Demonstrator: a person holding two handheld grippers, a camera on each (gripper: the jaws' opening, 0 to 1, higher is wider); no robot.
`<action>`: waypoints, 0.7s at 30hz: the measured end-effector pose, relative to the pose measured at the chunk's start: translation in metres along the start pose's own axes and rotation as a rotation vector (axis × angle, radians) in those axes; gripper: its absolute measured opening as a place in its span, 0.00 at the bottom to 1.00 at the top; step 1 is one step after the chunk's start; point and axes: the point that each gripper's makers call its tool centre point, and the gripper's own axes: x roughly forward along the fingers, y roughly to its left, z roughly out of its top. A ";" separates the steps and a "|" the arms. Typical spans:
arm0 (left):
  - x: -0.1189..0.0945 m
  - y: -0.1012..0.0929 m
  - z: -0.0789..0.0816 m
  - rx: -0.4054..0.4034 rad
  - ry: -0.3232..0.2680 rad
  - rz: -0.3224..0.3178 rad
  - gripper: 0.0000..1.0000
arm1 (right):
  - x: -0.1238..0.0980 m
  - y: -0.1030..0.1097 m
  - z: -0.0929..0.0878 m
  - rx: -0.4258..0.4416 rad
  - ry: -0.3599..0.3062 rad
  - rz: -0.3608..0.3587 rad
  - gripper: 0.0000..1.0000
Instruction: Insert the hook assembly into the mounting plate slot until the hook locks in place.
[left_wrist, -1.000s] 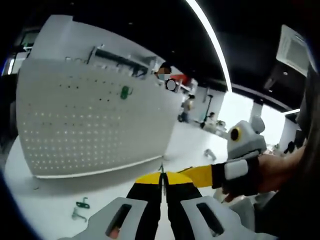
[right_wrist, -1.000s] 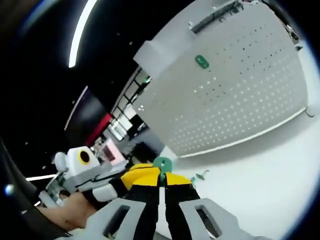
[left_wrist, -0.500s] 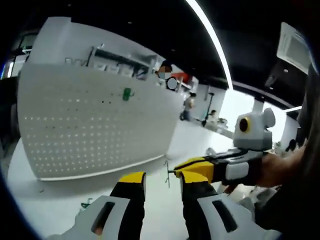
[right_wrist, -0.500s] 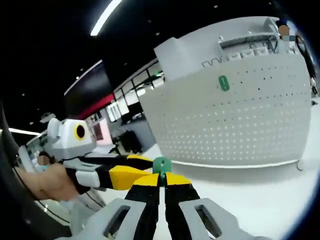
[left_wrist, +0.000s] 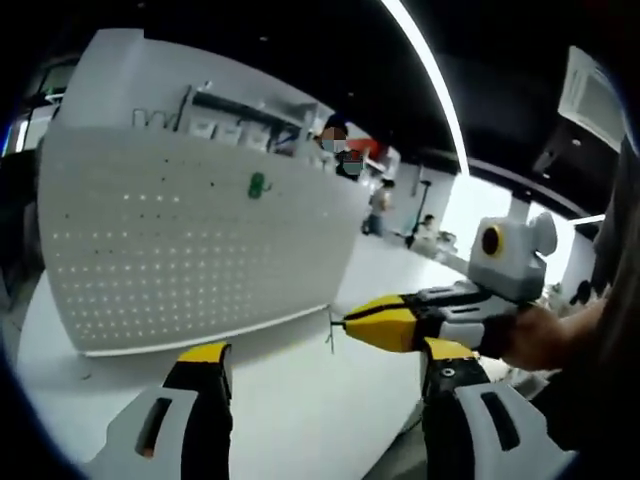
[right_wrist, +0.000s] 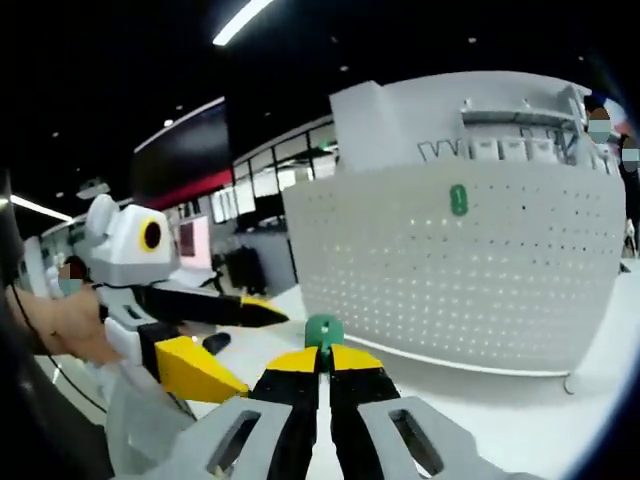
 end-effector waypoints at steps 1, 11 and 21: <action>0.000 -0.001 0.000 0.000 0.003 -0.001 0.82 | 0.000 -0.001 0.001 -0.008 -0.001 -0.002 0.00; -0.006 0.001 -0.003 -0.011 0.014 0.036 0.99 | 0.005 -0.012 0.010 -0.068 -0.012 -0.036 0.00; -0.015 0.009 0.001 0.050 0.003 0.101 1.00 | 0.010 -0.021 0.021 -0.098 -0.024 -0.058 0.00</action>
